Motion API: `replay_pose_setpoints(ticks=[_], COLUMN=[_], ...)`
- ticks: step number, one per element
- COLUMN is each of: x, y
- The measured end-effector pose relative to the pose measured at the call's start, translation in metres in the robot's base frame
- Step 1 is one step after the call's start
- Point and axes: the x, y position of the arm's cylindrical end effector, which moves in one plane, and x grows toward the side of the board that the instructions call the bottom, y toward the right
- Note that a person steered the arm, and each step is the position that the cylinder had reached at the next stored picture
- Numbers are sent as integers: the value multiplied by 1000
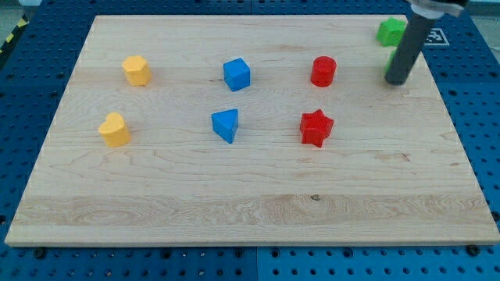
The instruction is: Slide the green circle closer to the green star
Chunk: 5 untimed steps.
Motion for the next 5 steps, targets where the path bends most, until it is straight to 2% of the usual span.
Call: replay_pose_setpoints(ticks=[2,4,5], x=[21,-44,-51], y=[0,0,0])
